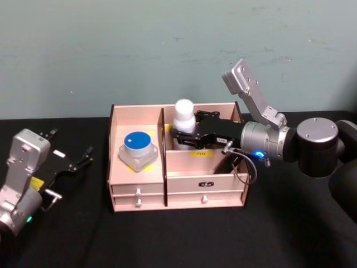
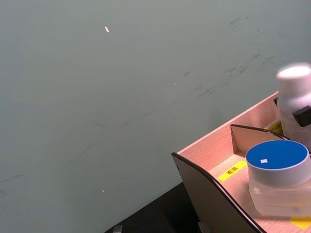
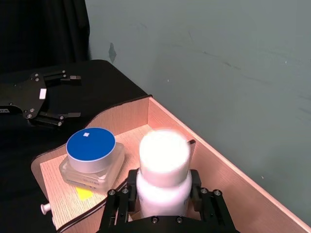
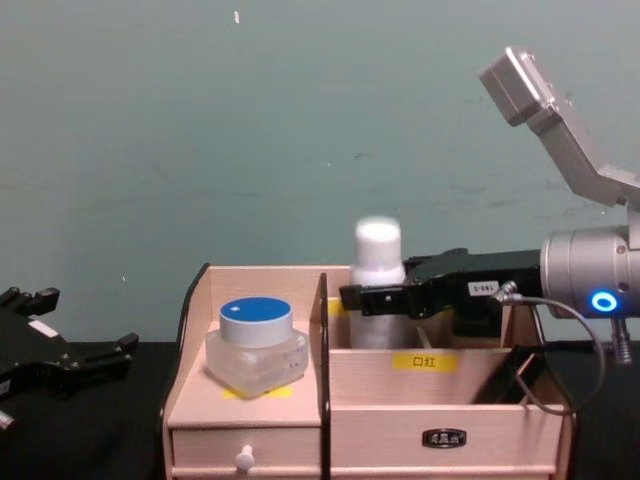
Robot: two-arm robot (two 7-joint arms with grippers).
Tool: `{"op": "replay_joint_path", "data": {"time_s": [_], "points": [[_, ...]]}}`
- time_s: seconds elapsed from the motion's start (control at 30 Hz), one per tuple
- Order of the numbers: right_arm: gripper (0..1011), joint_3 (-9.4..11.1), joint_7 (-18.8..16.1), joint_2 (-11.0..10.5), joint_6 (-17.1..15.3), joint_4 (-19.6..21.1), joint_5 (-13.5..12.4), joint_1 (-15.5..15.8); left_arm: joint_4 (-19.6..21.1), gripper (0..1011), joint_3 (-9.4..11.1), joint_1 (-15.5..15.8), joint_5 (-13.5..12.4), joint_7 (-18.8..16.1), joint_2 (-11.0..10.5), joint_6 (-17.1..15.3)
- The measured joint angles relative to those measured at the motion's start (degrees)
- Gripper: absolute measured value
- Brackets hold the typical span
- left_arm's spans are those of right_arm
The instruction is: Pick up the facial cleanser and watermelon frost from the table and place them into the tiered storage box.
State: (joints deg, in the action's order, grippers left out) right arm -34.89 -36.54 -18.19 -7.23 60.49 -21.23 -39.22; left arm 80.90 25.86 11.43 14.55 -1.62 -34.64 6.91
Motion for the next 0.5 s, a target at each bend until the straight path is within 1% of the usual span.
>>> {"op": "replay_joint_path", "data": {"time_s": [0.1, 0.13, 0.2, 0.27, 0.33, 0.43, 0.5], "points": [[706, 0.0, 0.0, 0.0, 0.0, 0.0, 0.0, 0.0, 0.0, 1001, 0.0, 0.0, 0.0, 0.0, 0.0, 0.0], [767, 0.0, 0.0, 0.0, 0.0, 0.1, 0.0, 0.0, 0.0, 1001, 0.0, 0.0, 0.0, 0.0, 0.0, 0.0], [803, 0.0, 0.0, 0.0, 0.0, 0.1, 0.0, 0.0, 0.0, 1001, 0.0, 0.0, 0.0, 0.0, 0.0, 0.0], [872, 0.0, 0.0, 0.0, 0.0, 0.1, 0.0, 0.0, 0.0, 1001, 0.0, 0.0, 0.0, 0.0, 0.0, 0.0], [903, 0.0, 0.0, -0.1, 0.0, 0.1, -0.1, 0.0, 0.0, 1001, 0.0, 0.0, 0.0, 0.0, 0.0, 0.0], [991, 0.0, 0.0, -0.1, 0.1, 0.2, -0.1, 0.0, 0.0, 1001, 0.0, 0.0, 0.0, 0.0, 0.0, 0.0], [1003, 0.0, 0.0, -0.1, 0.1, 0.2, -0.1, 0.0, 0.0, 1001, 0.0, 0.0, 0.0, 0.0, 0.0, 0.0]]}}
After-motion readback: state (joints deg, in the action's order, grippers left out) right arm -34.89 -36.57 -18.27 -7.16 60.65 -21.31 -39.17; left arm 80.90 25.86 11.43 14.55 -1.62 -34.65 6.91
